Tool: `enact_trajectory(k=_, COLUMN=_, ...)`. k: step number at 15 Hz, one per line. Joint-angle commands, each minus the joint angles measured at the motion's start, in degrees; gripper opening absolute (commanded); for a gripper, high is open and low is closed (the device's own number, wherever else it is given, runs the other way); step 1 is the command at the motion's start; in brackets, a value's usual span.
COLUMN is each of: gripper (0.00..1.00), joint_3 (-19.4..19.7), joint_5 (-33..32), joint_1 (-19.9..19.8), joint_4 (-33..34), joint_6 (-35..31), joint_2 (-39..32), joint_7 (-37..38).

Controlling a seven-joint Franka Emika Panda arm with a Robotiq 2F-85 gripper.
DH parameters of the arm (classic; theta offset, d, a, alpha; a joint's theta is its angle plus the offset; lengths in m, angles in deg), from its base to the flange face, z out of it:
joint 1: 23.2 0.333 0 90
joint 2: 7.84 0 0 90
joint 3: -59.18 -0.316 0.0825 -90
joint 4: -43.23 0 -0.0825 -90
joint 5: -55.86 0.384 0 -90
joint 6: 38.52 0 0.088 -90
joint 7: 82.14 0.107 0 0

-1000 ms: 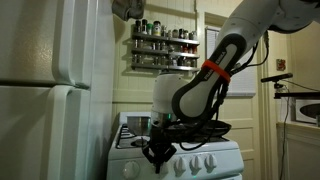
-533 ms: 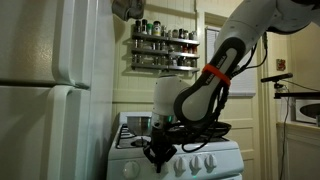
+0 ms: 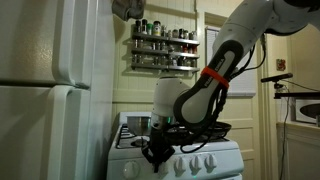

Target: Switch on the stove

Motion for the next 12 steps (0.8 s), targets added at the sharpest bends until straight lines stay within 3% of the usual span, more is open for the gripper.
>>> enact_trajectory(k=1, gripper=0.00, joint_3=0.79, joint_5=-2.38, joint_1=0.43, joint_4=-0.08, joint_6=-3.00, joint_2=-0.96, joint_7=2.30)
enact_trajectory(k=12, gripper=0.00, joint_3=1.74, joint_5=-3.67, joint_1=0.59, joint_4=-0.21, joint_6=-4.91, joint_2=-1.46, joint_7=2.74)
